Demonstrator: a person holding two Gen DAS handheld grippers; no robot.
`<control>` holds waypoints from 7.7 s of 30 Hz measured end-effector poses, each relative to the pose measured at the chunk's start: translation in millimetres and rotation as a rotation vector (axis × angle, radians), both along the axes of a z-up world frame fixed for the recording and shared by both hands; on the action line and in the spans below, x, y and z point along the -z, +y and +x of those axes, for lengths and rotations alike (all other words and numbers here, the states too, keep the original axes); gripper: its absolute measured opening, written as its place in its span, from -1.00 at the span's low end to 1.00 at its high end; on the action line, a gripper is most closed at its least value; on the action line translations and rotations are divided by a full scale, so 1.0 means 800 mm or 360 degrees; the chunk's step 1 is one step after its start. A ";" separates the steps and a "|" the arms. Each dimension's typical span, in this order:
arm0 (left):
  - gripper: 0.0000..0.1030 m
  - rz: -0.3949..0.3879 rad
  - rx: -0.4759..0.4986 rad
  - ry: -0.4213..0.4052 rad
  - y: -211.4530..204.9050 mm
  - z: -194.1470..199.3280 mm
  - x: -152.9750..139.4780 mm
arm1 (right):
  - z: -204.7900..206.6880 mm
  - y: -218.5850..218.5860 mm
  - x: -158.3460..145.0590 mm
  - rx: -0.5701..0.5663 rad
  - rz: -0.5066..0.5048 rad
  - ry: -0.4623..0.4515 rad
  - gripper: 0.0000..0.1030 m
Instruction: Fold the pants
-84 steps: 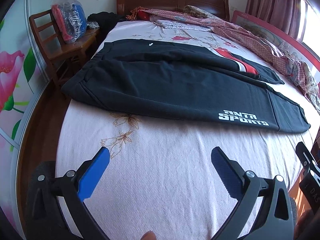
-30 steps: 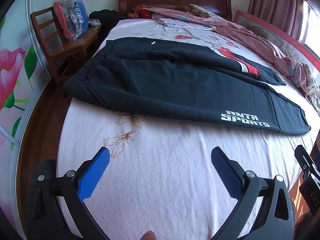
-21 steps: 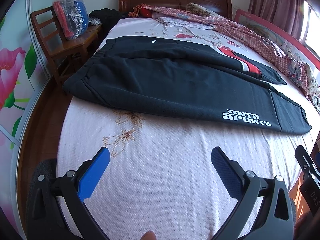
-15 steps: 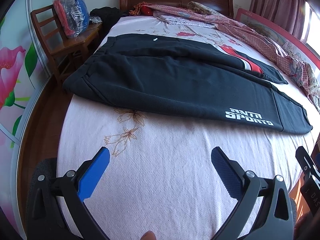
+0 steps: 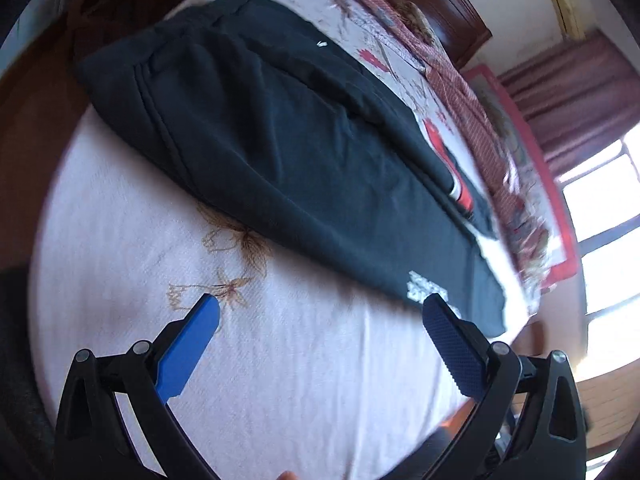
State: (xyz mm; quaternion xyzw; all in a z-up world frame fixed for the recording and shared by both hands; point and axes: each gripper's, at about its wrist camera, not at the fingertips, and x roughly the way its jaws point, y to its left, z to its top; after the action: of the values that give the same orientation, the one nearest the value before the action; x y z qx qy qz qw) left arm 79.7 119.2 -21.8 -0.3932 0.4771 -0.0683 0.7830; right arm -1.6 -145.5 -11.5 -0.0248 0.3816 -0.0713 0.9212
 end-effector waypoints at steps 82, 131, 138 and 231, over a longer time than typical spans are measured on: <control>-0.87 -0.0491 -0.0248 0.0279 0.045 -0.165 0.051 | 0.042 -0.144 0.092 -0.0122 0.1668 0.0668 -0.88; -0.84 -0.0296 -0.0679 0.0348 0.123 -0.170 0.053 | 0.060 -0.333 0.034 0.0231 0.1364 0.0346 -0.09; -0.82 -0.0263 -0.0727 0.0391 0.116 -0.165 0.057 | 0.138 -0.491 0.035 0.0852 0.1084 0.0203 -0.09; 0.77 0.0808 -0.0180 0.0036 0.096 0.004 -0.018 | 0.212 -0.348 0.049 0.0358 -0.0152 0.0245 0.84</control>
State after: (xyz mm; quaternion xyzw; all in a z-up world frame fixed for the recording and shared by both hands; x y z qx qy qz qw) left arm 83.2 195.9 -7.3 -0.2108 0.4649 0.1018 0.8538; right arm 167.8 -424.2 -50.5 -0.0311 0.4477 -0.1901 0.8732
